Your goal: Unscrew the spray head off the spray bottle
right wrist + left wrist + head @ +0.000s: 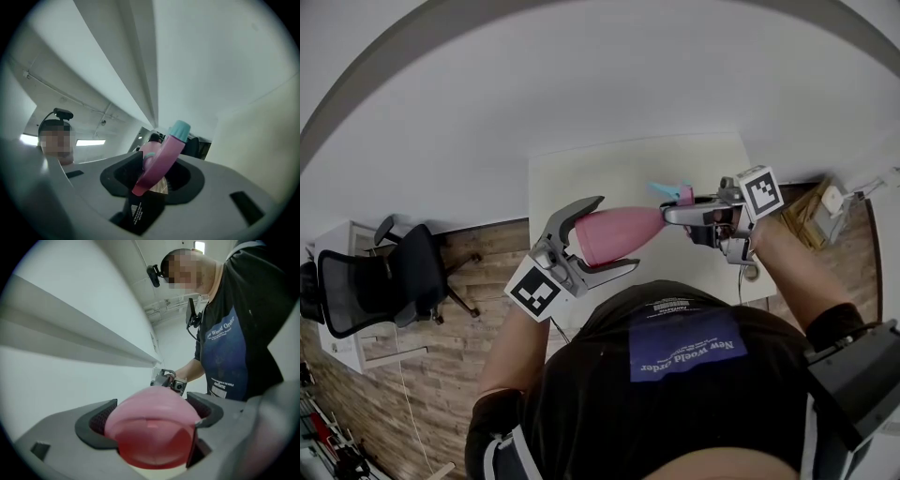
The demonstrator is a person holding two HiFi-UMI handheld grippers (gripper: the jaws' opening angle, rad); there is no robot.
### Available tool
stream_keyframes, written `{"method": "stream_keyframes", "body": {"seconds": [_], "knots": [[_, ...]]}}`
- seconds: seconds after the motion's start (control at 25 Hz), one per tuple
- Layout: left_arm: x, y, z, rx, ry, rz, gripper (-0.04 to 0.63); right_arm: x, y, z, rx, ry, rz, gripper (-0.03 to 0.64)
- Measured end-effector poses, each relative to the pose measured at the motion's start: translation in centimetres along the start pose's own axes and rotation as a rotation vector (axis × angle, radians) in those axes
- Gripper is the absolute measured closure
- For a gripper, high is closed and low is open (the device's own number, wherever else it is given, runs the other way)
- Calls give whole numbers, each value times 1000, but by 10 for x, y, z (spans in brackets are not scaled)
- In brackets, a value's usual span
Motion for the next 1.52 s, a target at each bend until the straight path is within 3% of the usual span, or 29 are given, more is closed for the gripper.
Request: {"method": "stream_keyframes", "body": {"seconds": [0.12, 0.2, 0.32, 0.56, 0.72, 0.92, 1.04, 1.12, 1.52], "knots": [[1, 1, 3, 234, -23, -52, 120, -1, 6, 0, 68, 10, 13, 492], [1, 2, 5, 330, -39, -45, 120, 0, 12, 0, 165, 19, 28, 492], [2, 6, 8, 465, -84, 3, 120, -1, 25, -1, 376, 47, 49, 492], [4, 13, 15, 892, -167, 99, 120, -7, 52, 4, 843, 132, 89, 492], [2, 11, 21, 1046, -187, 146, 120, -9, 61, 16, 1108, 207, 114, 492], [2, 11, 28, 1157, -189, 175, 120, -10, 58, 27, 1339, 319, 213, 492], [2, 11, 34, 1166, -173, 167, 120, -14, 55, 29, 1521, 400, 262, 492], [2, 11, 36, 1152, -176, 154, 120, -15, 54, 30, 1583, 418, 300, 492], [2, 15, 38, 1118, -249, 112, 120, -15, 61, 21, 1559, 368, 351, 489]]}}
Point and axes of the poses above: the fingertips, and each gripper's own axes: x backward along the fingers, y to its left, z out of its underside, the point moved 3 cm from there along x, backward along the fingers, and after that the axes turned 3 degrees about -x, right-handed, at the moved point
